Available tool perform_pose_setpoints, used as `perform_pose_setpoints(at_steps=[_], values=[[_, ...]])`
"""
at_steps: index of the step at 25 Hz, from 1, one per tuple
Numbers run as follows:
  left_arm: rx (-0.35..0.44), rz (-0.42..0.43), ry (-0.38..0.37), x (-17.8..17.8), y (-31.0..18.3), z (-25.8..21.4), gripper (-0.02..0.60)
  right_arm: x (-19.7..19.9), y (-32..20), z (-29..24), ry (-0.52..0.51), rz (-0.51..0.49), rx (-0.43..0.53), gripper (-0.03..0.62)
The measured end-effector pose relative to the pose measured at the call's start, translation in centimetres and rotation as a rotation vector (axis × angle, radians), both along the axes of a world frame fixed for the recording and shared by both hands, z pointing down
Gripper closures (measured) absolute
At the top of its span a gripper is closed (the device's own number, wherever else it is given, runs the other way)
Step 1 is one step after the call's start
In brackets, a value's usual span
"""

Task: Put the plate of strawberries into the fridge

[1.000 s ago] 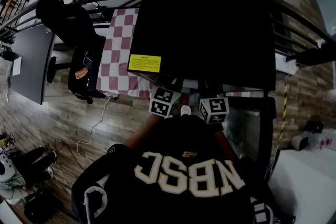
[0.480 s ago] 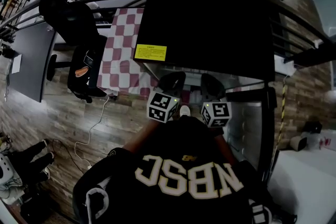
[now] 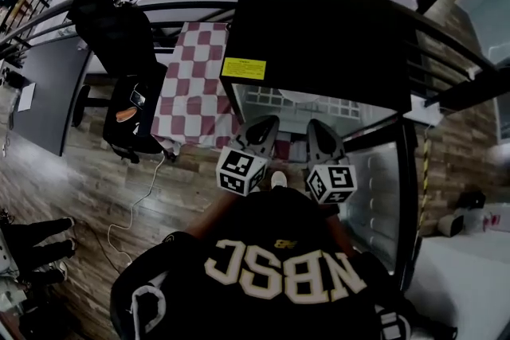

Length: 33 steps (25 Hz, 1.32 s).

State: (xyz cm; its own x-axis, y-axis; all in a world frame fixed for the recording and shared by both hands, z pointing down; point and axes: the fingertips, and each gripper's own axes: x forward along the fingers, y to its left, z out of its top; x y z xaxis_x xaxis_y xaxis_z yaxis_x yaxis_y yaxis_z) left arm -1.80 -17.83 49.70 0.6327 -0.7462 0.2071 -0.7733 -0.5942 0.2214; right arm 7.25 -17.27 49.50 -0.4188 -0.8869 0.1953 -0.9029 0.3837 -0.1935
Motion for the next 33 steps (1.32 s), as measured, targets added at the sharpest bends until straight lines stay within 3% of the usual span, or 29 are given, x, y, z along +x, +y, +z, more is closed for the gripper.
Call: perform_pose_setpoints(at_steps=[4,10,14,18,25,33], values=[[0.044,0.010,0.024,-0.4,0.1,-2.4,0.566,0.5,0.1,-3.7,-0.029,0.037,0.048,0.574],[0.025,0.094,0.095,0.9,1.0,-6.6,0.566,0.5,-0.2,-7.9,-0.042,0.028,0.101,0.574],[0.068,0.102,0.029,1.2,1.5,-8.8,0.566,-0.5,0.5,-8.9,-0.045,0.008,0.102,0.574],[0.048,0.071,0.016,0.3,1.6,-9.0,0.566,-1.4,1.1,-9.0,-0.075,-0.019,0.077,0.574],[0.031,0.083,0.120,0.6,2.5,-9.4,0.566,-2.2,1.8,-8.3,-0.056,-0.029,0.057,0.574],[-0.003,0.064,0.071,0.2,2.8,-7.4,0.566,-2.4,2.3,-6.8,-0.060,-0.031,0.026,0.574]])
